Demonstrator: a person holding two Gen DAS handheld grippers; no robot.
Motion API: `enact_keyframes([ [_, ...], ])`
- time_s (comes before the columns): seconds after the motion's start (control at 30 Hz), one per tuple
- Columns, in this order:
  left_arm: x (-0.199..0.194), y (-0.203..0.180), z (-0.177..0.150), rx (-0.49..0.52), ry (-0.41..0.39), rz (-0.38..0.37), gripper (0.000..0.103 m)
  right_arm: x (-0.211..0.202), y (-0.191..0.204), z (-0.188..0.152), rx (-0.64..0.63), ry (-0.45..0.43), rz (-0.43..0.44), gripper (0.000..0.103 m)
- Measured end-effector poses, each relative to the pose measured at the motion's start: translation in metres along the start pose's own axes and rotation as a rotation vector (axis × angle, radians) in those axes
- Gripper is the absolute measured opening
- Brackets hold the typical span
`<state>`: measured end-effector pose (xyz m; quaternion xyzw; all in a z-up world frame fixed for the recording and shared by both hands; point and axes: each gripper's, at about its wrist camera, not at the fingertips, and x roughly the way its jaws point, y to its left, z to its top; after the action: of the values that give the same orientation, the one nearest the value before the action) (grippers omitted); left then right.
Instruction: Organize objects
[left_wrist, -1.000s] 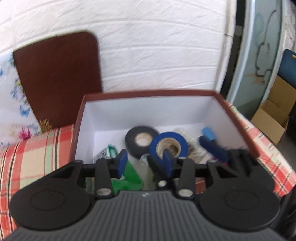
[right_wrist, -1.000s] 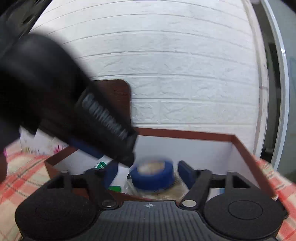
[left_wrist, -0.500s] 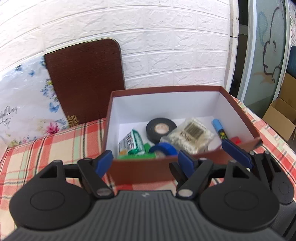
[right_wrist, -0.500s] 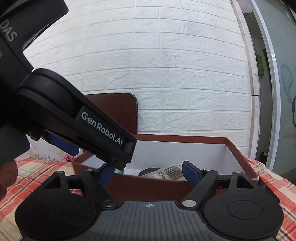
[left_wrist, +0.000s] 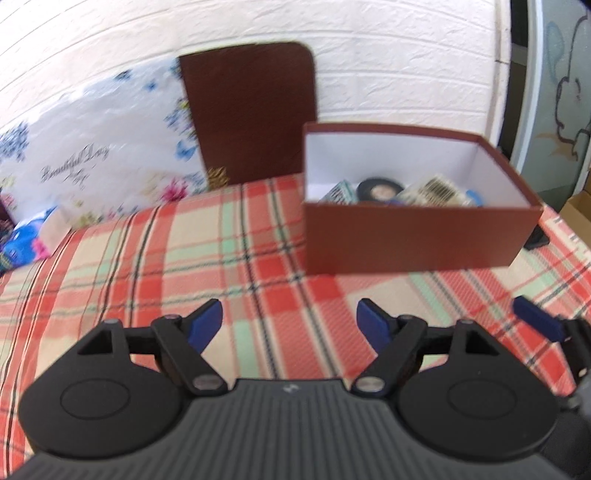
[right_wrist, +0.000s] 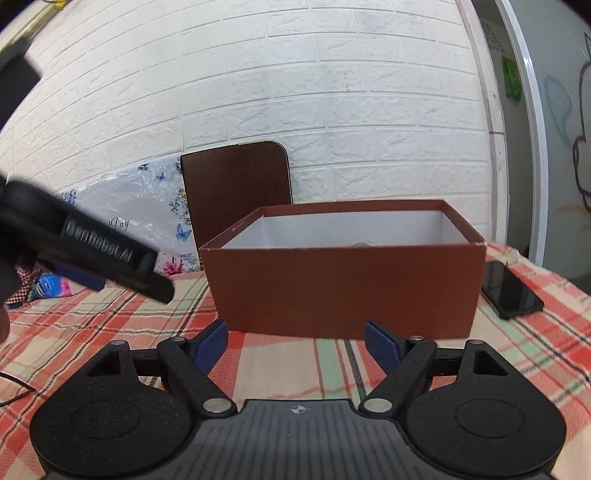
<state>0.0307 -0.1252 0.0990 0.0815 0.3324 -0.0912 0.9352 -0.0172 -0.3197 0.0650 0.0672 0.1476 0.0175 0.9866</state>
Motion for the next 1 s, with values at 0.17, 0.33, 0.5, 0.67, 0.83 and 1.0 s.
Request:
enact_keyframes([
  [0.17,-0.008,0.012,-0.026,-0.032,0.030,0.011,0.089,-0.019,0.003,-0.003,0.049,0.039,0.008,0.080],
  [0.33,-0.014,0.015,-0.050,-0.041,0.062,0.009,0.093,-0.038,0.009,-0.004,0.069,0.057,0.016,0.084],
  [0.5,-0.017,0.021,-0.064,-0.055,0.088,0.014,0.095,-0.052,0.017,0.002,0.090,0.055,0.023,0.092],
  [0.67,-0.026,0.027,-0.073,-0.062,0.075,0.026,0.097,-0.064,0.026,0.008,0.096,0.039,0.025,0.100],
  [0.83,-0.033,0.034,-0.082,-0.078,0.071,0.028,0.100,-0.077,0.038,0.008,0.072,0.010,0.001,0.102],
  [1.0,-0.040,0.037,-0.093,-0.068,0.058,0.040,0.103,-0.085,0.045,0.000,0.075,-0.009,-0.006,0.102],
])
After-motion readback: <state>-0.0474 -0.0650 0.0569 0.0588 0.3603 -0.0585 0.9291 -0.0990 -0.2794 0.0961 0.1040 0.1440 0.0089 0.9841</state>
